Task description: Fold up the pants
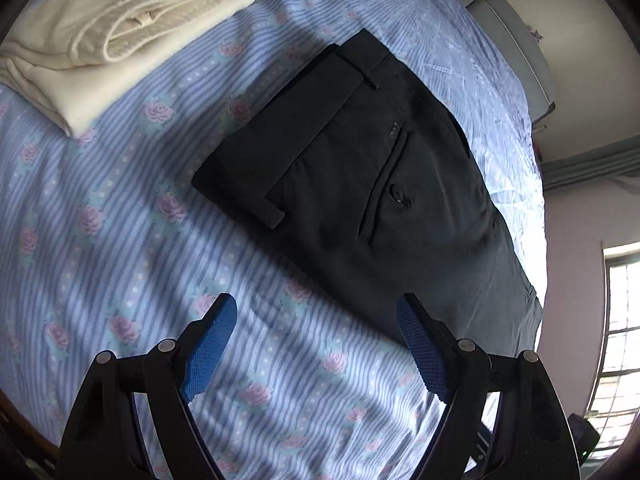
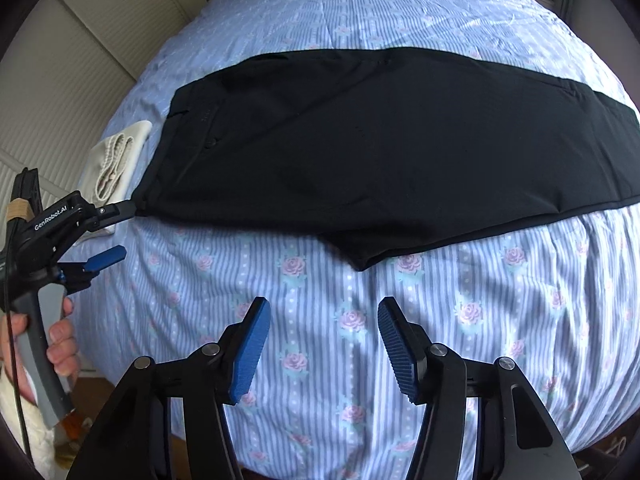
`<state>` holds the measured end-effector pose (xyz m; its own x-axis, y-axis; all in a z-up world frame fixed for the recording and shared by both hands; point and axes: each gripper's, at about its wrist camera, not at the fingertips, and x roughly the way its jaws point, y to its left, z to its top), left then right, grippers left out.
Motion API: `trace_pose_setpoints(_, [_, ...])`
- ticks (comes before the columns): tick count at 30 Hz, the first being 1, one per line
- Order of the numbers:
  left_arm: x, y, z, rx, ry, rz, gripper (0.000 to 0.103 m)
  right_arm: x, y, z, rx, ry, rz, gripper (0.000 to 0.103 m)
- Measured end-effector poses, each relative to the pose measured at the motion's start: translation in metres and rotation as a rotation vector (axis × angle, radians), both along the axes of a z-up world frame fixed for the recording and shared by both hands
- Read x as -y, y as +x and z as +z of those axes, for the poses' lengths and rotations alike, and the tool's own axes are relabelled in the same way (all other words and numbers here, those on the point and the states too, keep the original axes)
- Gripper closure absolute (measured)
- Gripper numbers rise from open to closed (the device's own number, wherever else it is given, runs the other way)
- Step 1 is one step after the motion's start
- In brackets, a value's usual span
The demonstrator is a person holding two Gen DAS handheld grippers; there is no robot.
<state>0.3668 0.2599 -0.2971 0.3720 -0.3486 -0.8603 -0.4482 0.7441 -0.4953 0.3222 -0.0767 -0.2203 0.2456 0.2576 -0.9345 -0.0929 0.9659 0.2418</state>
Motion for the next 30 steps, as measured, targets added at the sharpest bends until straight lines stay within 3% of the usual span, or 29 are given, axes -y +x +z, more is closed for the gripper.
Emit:
trace_pose_setpoints(4, [-0.008,0.02,-0.028,-0.041,-0.045,0.055,0.024,-0.004,0.017,-0.022,-0.046,0.014,-0.015,0.048])
trace_pose_setpoints(6, [-0.008,0.029,-0.036,-0.046,-0.027,0.048,0.024,-0.007,0.022,-0.029,-0.065,0.021,-0.023,0.05])
trace_pose_setpoints(8, [-0.007,0.037,-0.035,-0.037,0.011,0.036,0.031,-0.008,0.027,-0.034,-0.076,0.012,-0.023,0.051])
trace_pose_setpoints(12, [-0.009,0.052,-0.012,-0.026,0.12,0.068,0.076,-0.006,0.033,-0.038,-0.094,-0.004,-0.018,0.055])
trace_pose_setpoints(13, [-0.008,0.056,0.001,-0.005,0.146,0.068,0.079,-0.005,0.034,-0.038,-0.1,-0.004,-0.02,0.056])
trace_pose_setpoints(16, [0.001,0.069,0.039,0.068,0.225,0.05,0.08,-0.002,0.039,-0.032,-0.092,0.018,-0.034,0.058])
trace_pose_setpoints(19, [0.009,0.086,0.056,0.1,0.249,0.028,0.081,-0.004,0.043,-0.024,-0.059,0.039,-0.027,0.058])
trace_pose_setpoints(27, [0.01,0.097,0.059,0.079,0.264,0.0,0.081,0.005,0.057,-0.009,-0.01,0.047,-0.059,0.058])
trace_pose_setpoints(30, [0.009,0.097,0.052,0.064,0.252,0.012,0.081,0.008,0.065,-0.014,-0.03,0.075,-0.061,0.058])
